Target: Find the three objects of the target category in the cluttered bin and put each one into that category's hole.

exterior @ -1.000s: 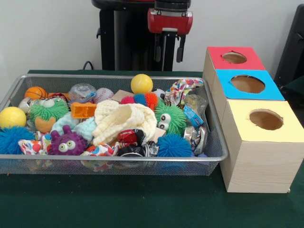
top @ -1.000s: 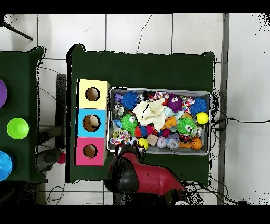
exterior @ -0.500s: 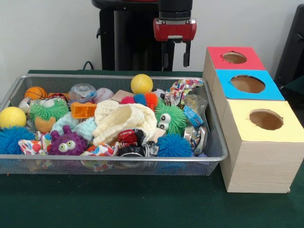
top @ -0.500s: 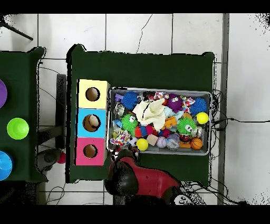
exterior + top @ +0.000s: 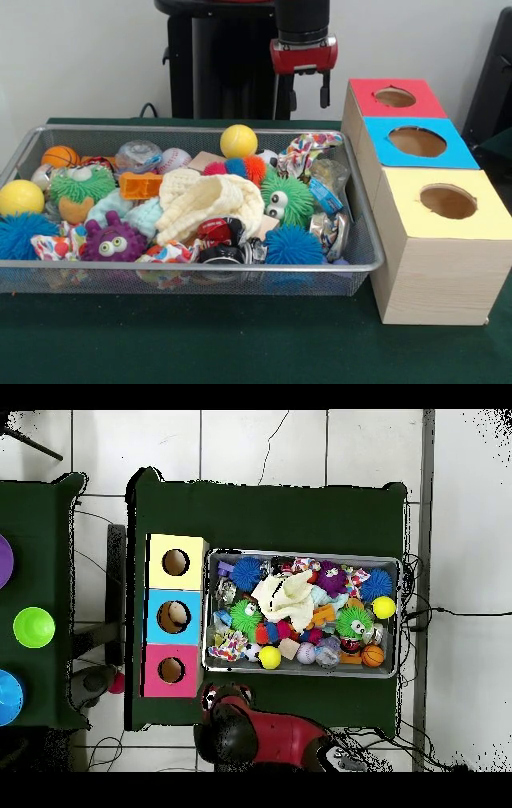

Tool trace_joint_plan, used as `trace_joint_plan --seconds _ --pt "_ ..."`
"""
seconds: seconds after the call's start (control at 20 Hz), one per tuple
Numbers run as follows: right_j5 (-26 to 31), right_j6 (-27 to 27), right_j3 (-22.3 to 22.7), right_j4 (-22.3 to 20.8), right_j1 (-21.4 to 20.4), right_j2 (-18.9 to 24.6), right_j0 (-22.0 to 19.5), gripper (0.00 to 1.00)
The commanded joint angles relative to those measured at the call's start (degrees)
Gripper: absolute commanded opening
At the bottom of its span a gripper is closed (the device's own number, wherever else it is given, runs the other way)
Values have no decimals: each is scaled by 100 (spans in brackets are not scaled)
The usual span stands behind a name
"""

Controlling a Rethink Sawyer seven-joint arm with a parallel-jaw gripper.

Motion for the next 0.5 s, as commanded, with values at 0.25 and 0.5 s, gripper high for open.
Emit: trace_joint_plan --seconds 0.25,0.5 --pt "-1160 1277 -263 -355 977 357 -67 100" --pt "-1381 1307 -275 -326 839 263 16 100"
